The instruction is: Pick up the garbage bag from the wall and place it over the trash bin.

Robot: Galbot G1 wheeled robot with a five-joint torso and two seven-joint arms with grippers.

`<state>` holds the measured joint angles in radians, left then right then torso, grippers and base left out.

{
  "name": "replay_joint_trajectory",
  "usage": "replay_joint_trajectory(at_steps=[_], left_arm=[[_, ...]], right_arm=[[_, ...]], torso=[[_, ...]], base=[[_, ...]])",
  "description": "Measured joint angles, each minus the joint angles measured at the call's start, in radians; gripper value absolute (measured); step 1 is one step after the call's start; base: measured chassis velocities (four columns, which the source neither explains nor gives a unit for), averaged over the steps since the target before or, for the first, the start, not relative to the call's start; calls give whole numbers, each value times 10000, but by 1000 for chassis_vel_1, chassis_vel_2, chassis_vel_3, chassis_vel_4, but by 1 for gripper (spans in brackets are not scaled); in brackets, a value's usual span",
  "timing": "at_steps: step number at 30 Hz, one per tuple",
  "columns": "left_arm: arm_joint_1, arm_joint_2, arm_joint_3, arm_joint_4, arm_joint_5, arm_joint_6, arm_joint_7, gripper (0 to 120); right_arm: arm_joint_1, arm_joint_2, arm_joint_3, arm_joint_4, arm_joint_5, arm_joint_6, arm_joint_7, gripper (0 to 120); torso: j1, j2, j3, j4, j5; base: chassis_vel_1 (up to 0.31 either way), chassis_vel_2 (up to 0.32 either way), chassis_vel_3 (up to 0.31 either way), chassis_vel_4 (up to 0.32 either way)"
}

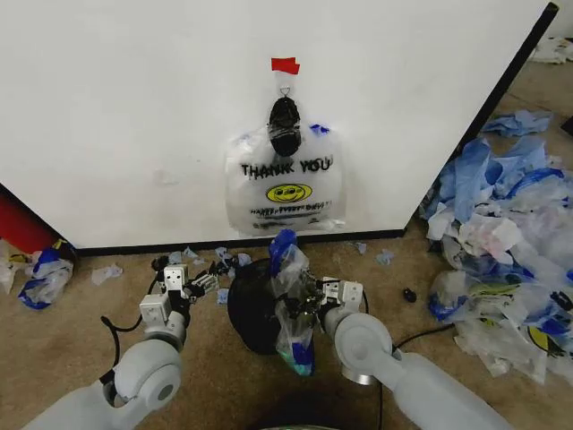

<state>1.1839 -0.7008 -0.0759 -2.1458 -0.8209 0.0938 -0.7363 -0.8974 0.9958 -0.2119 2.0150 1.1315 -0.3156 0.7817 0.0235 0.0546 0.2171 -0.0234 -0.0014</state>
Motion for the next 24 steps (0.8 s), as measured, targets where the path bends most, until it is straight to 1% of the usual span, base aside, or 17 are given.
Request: replay_joint_trajectory(at_steps=[1,2,3,7,8,10,12,14,15,16,18,24], left_arm=[[0,0,0,0,0,0,0,100],[-42,66,-84,-174,-60,-21,6,100],[-81,151,-165,-409,-173,-56,38,100],[-265,536,-486,-1686,-867,-196,285,100],[-265,536,-486,-1686,-867,-196,285,100],[-360,690,-627,-2412,-1156,-234,493,100],[-369,784,-763,-2923,-1390,-237,728,100],[-368,854,-847,-3325,-1699,-215,913,100],[-381,881,-862,-3530,-2028,-146,989,100],[-381,881,-862,-3530,-2028,-146,989,100],[-420,885,-838,-3631,-2478,-33,1082,100],[-666,771,-626,-3640,-2607,49,1426,100]], right_arm=[[0,0,0,0,0,0,0,0],[-143,-154,195,122,-295,191,-447,0],[-296,-315,393,249,-606,382,-873,0],[-820,-862,1140,386,-2007,1385,-2671,0],[-820,-862,1140,386,-2007,1385,-2671,0],[-950,-980,1393,381,-2705,1861,-3276,0],[-994,-1047,1530,343,-3155,2208,-3701,0],[-1016,-1081,1538,300,-3513,2413,-3982,0],[-1029,-1099,1487,258,-3763,2541,-4145,0],[-1029,-1099,1487,258,-3763,2541,-4145,0],[-1050,-1080,1360,207,-4000,2639,-4355,0],[-996,-946,917,159,-4063,2643,-4633,0]], torso=[[0,0,0,0,0],[0,0,0,-5,4],[0,0,0,-3,7],[0,1,-1,-4,3],[0,1,-1,-4,3],[0,1,-2,-3,9],[0,1,-2,-3,1],[0,1,-2,0,4],[0,1,-2,2,5],[0,1,-2,2,5],[0,0,-2,-3,1],[0,1,-2,0,0]], base=[[0,0,0,0],[0,0,0,0],[0,0,0,0],[0,0,0,0],[0,0,0,0],[0,0,0,0],[0,0,0,0],[0,0,0,0],[0,0,0,0],[0,0,0,0],[0,0,0,0],[0,0,0,0]])
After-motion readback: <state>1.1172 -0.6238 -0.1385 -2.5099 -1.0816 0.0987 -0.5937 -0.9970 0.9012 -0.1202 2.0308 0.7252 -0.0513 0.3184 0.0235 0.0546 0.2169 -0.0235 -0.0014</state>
